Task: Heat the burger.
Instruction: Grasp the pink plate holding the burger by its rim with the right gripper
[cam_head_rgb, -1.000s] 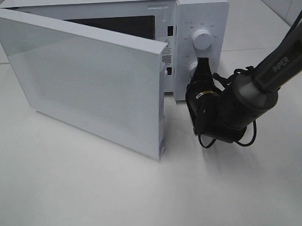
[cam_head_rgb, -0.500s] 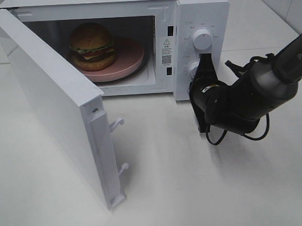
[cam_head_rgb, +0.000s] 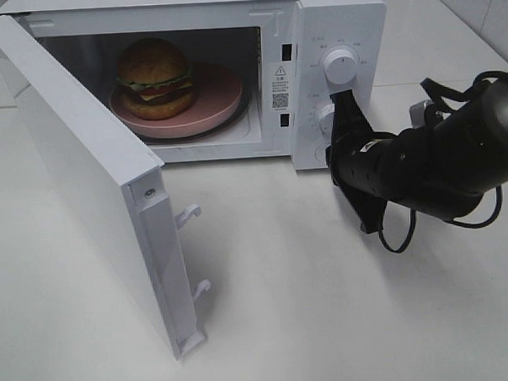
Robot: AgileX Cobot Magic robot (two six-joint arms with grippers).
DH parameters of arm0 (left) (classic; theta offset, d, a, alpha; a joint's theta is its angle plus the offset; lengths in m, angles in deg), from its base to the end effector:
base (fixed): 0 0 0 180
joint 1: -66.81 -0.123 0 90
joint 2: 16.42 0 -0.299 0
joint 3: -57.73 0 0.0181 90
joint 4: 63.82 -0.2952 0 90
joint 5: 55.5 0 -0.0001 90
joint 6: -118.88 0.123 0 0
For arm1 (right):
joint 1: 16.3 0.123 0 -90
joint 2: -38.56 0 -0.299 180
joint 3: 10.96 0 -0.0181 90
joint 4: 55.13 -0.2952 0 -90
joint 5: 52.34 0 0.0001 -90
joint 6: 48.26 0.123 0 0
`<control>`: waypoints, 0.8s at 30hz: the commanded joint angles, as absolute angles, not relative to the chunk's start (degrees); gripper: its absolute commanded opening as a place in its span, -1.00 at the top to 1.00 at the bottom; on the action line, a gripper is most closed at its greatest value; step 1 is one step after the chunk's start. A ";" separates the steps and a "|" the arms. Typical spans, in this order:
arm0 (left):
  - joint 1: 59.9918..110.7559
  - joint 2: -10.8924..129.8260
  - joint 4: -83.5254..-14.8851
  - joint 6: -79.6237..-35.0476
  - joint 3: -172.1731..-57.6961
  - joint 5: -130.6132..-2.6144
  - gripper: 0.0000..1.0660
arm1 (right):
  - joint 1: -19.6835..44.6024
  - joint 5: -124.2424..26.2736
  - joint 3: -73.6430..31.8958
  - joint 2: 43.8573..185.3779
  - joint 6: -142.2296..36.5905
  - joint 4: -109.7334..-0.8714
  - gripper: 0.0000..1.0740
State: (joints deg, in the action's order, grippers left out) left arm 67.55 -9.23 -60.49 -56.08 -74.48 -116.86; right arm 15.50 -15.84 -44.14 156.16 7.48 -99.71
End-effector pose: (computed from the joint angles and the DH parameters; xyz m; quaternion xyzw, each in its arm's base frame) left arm 0.0447 -0.0069 0.2901 0.0444 0.8481 -0.0092 0.5279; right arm 0.3603 0.1631 0.0782 0.5315 0.6818 0.3299 0.3792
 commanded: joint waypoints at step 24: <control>67.33 -10.26 -60.55 -56.13 -74.31 -116.69 -0.89 | 15.04 -59.50 -44.65 141.20 -43.28 -92.89 1.00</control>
